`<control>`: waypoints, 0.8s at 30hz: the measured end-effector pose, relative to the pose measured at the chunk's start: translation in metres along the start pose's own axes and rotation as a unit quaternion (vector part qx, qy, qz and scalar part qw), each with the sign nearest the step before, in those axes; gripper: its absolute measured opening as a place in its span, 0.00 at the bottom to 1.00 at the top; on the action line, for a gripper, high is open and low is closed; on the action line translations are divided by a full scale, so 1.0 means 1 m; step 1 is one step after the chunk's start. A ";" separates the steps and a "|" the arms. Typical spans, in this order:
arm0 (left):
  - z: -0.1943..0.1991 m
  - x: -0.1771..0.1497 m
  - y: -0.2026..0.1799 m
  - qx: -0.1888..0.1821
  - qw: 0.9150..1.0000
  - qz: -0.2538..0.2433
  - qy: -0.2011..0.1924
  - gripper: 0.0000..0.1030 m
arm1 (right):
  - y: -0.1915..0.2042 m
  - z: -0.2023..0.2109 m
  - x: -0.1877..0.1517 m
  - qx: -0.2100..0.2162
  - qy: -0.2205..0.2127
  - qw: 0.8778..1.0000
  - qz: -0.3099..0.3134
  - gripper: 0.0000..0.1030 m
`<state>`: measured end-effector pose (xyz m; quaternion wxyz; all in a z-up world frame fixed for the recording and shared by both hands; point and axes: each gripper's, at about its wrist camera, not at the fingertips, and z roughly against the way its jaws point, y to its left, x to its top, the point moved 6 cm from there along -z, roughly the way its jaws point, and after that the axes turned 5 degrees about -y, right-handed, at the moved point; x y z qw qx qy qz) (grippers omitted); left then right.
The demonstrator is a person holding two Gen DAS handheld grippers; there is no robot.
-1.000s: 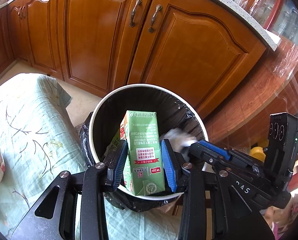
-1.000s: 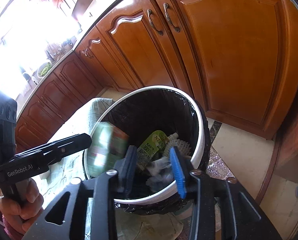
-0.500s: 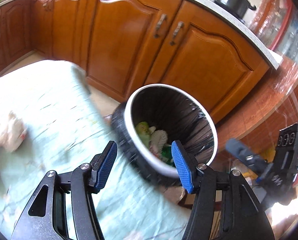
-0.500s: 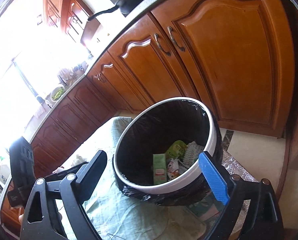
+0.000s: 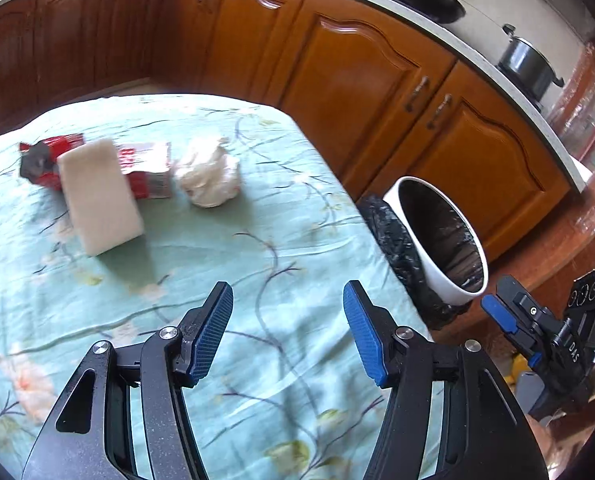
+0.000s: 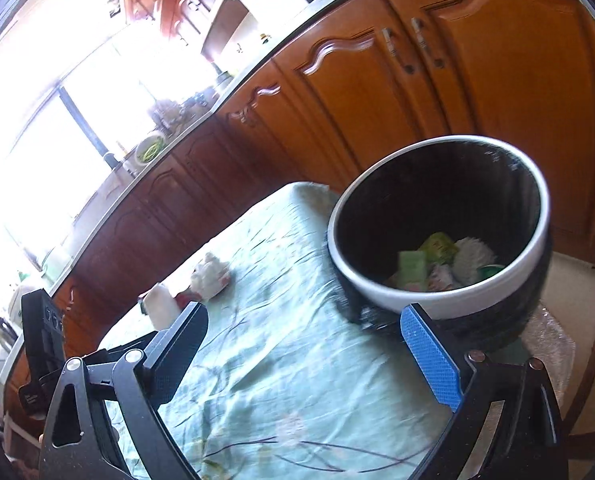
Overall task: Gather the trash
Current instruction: 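Move both open tools from the bin back over the table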
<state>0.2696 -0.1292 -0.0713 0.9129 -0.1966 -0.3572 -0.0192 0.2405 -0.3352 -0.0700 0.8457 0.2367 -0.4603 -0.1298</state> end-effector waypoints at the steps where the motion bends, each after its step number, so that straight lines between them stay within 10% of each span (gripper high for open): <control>1: 0.004 -0.001 0.010 0.006 1.000 0.008 -0.002 0.57 | 0.008 -0.004 -0.003 0.005 0.004 1.000 0.006 0.95; 24: 0.054 0.020 0.169 0.091 0.987 0.118 -0.054 0.57 | 0.125 -0.087 -0.035 0.076 0.097 0.988 0.090 0.95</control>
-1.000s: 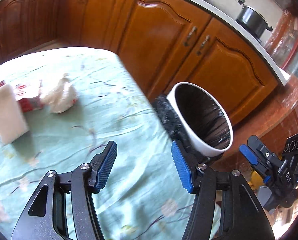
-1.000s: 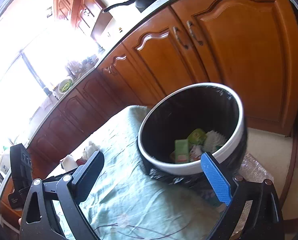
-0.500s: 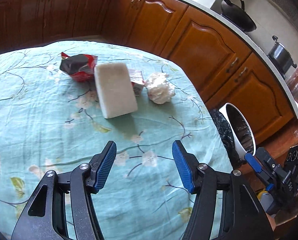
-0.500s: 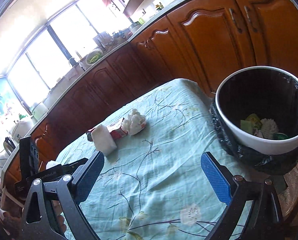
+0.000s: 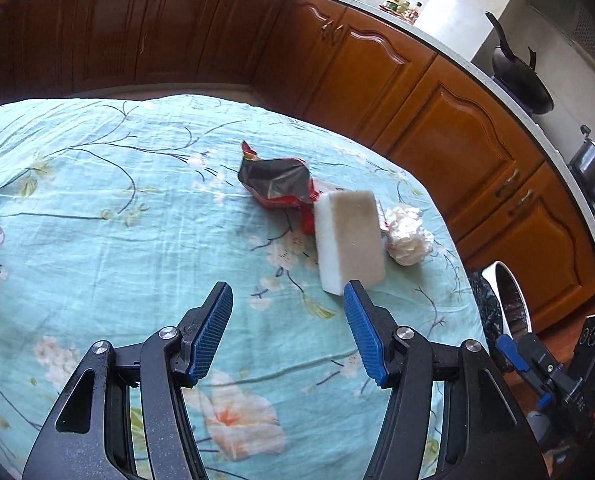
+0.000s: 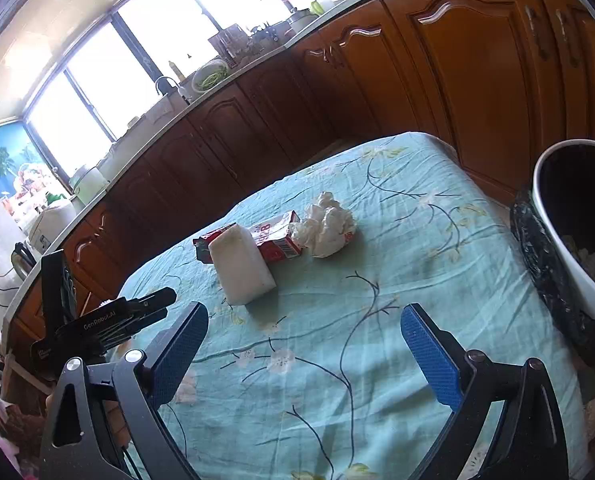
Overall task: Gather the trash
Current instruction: 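Move both open tools from the bin back over the table, then grasp the red chip bag with the left tool while the right tool grasps the white foam block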
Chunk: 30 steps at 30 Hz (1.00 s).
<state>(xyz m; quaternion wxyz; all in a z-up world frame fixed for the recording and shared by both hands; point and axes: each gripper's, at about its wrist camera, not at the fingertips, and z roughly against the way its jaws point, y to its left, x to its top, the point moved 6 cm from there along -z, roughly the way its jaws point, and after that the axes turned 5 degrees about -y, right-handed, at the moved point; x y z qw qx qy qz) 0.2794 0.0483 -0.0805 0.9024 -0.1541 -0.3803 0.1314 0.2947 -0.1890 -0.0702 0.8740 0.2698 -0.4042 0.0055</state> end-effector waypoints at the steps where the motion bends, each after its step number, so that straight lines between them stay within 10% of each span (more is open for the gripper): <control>1: -0.001 0.004 0.005 0.004 1.000 0.003 -0.001 0.57 | 0.004 -0.005 0.001 0.004 0.004 1.000 0.003 0.95; 23: -0.092 0.070 0.022 0.040 0.998 -0.033 0.033 0.54 | 0.070 -0.115 -0.005 0.042 0.082 0.988 0.121 0.76; 30: -0.107 0.064 0.022 0.033 0.997 -0.046 0.052 0.05 | 0.068 -0.127 -0.011 0.037 0.093 0.986 0.131 0.43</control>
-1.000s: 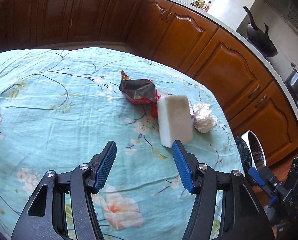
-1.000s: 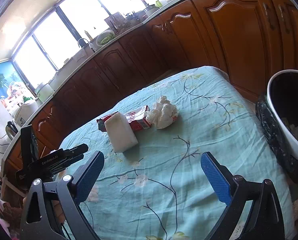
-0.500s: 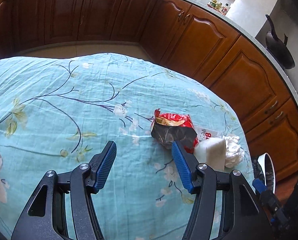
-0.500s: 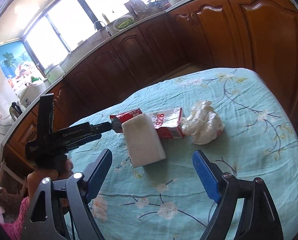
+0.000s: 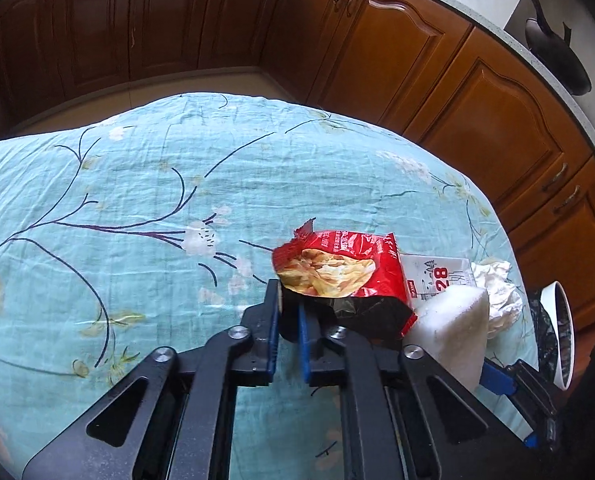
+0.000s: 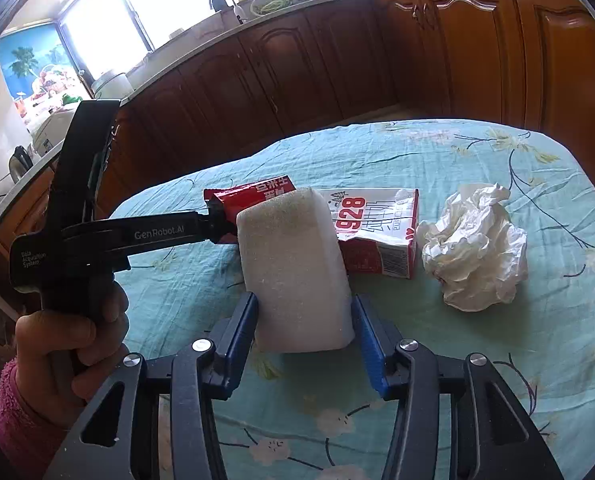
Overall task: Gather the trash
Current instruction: 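Grasp the red chip bag with the left tool while the right tool grasps the white foam block, then carry the chip bag and foam block over the bin and open both tools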
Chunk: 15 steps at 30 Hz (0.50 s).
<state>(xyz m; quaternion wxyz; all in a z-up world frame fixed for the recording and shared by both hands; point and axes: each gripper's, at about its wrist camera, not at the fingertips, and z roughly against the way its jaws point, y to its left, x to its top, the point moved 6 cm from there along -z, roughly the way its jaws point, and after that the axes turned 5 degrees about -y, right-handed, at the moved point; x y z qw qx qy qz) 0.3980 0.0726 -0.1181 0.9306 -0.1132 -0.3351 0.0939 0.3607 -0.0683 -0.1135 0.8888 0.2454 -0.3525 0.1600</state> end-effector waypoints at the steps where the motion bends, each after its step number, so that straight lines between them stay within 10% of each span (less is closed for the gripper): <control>1: 0.001 -0.001 0.000 0.001 1.000 -0.003 -0.003 0.04 | 0.000 0.003 0.000 -0.001 -0.004 1.000 0.000 0.35; 15: 0.068 -0.037 -0.004 -0.027 0.999 0.004 -0.038 0.01 | -0.019 0.066 -0.021 0.003 -0.034 0.998 -0.045 0.23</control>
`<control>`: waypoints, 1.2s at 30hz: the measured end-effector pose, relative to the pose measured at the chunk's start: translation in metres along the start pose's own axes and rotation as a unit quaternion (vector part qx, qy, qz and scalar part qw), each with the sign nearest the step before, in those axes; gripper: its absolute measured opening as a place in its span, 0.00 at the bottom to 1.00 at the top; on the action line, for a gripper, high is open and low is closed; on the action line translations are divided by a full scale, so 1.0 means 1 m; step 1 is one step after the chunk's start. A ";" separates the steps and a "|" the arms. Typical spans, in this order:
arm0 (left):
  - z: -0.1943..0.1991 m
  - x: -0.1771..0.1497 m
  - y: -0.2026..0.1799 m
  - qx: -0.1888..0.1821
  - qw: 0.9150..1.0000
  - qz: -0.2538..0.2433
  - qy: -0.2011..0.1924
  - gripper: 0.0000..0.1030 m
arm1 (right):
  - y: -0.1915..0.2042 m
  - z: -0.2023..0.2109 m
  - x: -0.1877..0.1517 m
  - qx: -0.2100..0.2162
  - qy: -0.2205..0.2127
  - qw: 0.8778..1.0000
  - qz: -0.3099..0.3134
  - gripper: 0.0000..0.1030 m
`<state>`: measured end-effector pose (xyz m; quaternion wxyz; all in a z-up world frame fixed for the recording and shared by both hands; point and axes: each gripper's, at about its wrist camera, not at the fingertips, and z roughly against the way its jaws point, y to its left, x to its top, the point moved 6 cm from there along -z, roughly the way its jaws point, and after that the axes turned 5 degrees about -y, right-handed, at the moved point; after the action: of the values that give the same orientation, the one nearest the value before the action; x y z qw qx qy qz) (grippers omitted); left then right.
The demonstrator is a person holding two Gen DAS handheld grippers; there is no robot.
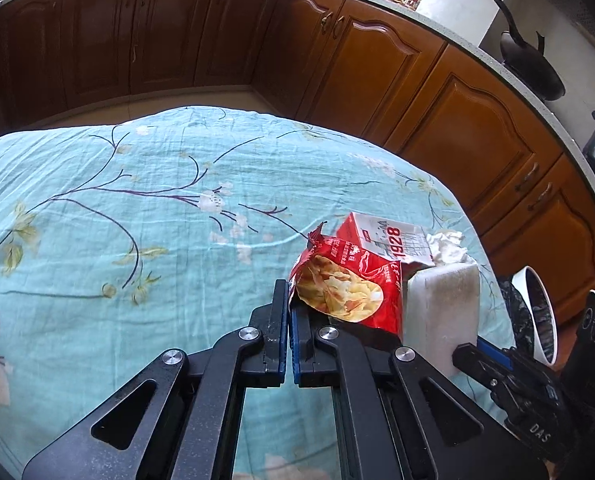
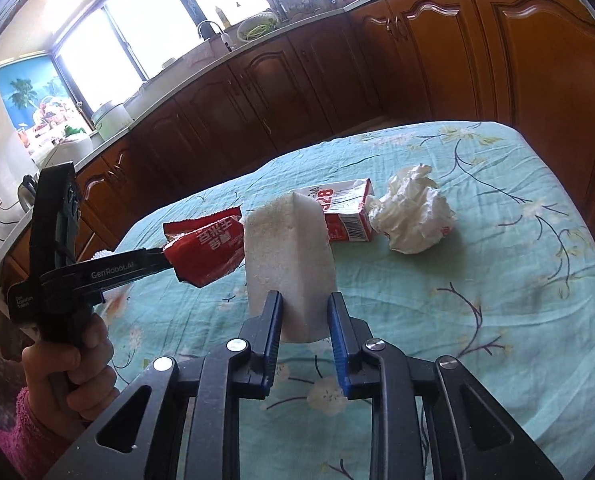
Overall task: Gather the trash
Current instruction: 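Carry the chip bag and foam block over the bin and open both tools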
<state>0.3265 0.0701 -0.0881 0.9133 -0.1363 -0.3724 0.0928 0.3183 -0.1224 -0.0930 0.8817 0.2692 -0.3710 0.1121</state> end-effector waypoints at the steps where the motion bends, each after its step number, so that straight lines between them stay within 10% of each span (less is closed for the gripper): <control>1: 0.004 -0.004 -0.004 -0.004 1.000 -0.001 0.000 0.01 | -0.002 0.006 -0.003 -0.002 -0.003 1.000 -0.004 0.23; 36: 0.036 -0.074 -0.199 -0.119 0.982 -0.145 0.027 0.01 | -0.117 0.170 -0.039 -0.098 -0.103 0.984 -0.112 0.23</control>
<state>0.2619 -0.1314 -0.0488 0.9042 -0.1913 -0.3713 -0.0891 0.2366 -0.3145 -0.0682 0.8677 0.2318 -0.4366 -0.0523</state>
